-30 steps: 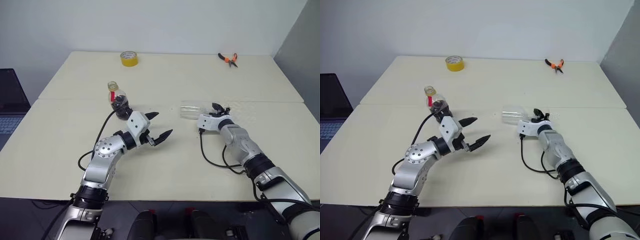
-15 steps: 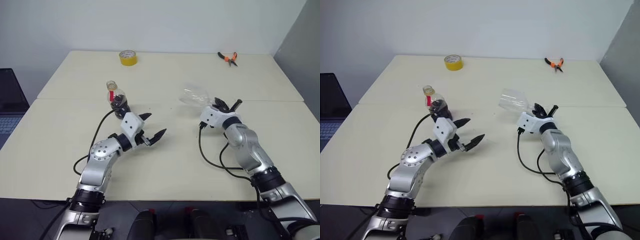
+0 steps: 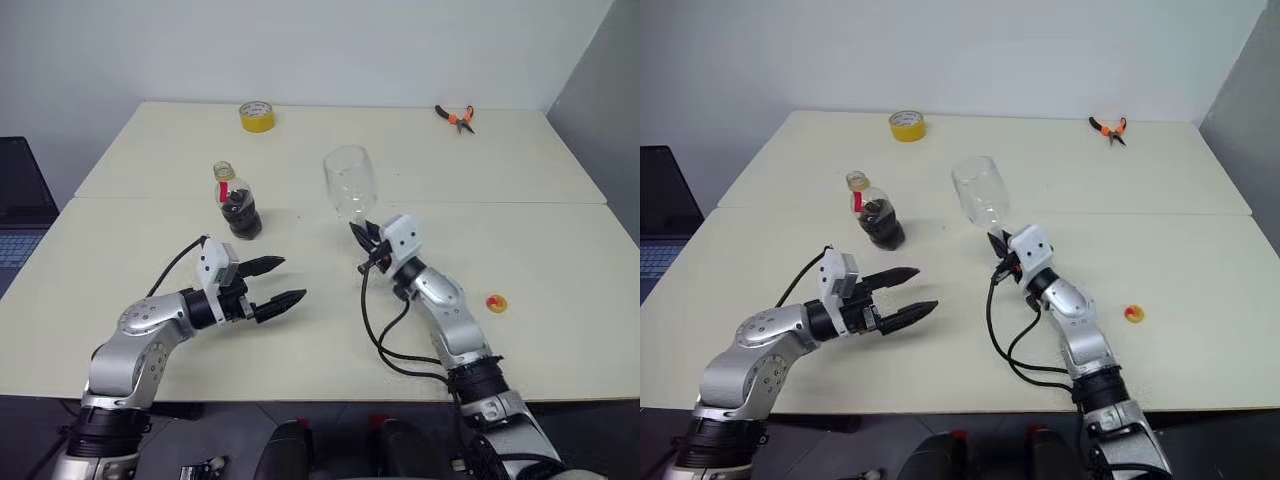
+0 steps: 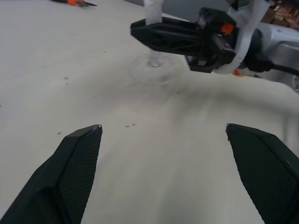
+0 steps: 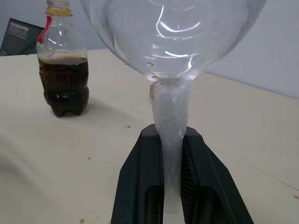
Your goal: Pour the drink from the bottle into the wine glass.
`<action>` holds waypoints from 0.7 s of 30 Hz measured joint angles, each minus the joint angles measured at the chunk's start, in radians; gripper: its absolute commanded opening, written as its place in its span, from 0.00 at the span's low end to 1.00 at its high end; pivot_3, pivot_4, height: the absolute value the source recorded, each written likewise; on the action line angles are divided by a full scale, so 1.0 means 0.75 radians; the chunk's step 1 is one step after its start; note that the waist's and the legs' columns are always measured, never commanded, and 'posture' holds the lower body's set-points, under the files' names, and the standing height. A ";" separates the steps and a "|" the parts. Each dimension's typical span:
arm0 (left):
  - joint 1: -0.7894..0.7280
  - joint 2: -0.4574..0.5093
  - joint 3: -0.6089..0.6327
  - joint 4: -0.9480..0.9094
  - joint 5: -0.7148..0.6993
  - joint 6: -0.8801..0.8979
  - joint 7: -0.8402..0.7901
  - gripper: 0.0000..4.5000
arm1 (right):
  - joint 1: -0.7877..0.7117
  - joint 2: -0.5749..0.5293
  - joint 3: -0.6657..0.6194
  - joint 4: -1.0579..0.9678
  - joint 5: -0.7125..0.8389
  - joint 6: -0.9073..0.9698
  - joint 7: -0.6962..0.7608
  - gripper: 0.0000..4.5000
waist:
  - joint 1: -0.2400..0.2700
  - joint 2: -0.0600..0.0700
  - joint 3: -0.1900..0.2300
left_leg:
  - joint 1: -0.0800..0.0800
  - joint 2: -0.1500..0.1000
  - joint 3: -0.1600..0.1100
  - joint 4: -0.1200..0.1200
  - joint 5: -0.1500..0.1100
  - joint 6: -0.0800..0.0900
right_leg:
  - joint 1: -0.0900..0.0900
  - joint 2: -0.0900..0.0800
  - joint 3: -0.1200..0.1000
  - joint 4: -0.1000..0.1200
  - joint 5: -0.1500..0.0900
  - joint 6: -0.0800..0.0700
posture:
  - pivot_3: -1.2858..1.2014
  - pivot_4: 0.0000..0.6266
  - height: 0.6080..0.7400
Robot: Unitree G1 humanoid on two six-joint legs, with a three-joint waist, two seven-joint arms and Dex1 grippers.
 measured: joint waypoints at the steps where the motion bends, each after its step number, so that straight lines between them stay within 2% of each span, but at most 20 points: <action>1: 0.000 0.005 0.001 -0.002 -0.002 0.000 -0.003 1.00 | -0.016 0.010 0.001 0.051 0.010 -0.032 0.016 0.03 | -0.001 0.000 0.000 | 0.000 0.000 0.000 0.000 0.000 0.000 | 0.000 0.000 0.000 0.000 0.000 0.000 | 0.52 0.24 1.00; 8: -0.008 0.042 0.052 -0.005 0.002 -0.023 -0.004 1.00 | -0.196 0.052 -0.077 0.515 0.061 -0.238 0.056 0.03 | -0.002 0.000 0.000 | 0.002 0.001 0.001 0.000 0.000 -0.001 | 0.000 0.000 0.000 0.002 -0.001 -0.002 | 0.52 0.24 1.00; 14: -0.050 0.041 0.047 -0.001 0.012 -0.042 0.003 1.00 | -0.233 0.030 -0.103 0.669 0.069 -0.345 0.093 0.47 | -0.003 0.000 0.000 | 0.002 0.001 0.001 -0.001 0.001 -0.002 | 0.000 0.000 0.001 0.003 -0.001 -0.002 | 0.52 0.24 1.00; 21: -0.069 0.013 0.024 0.051 0.040 -0.091 -0.006 1.00 | -0.183 -0.029 -0.091 0.642 0.028 -0.373 0.116 0.99 | 0.000 0.000 0.000 | 0.003 0.001 0.001 -0.001 0.001 -0.001 | 0.000 0.000 0.001 0.004 -0.001 -0.002 | 0.52 0.24 1.00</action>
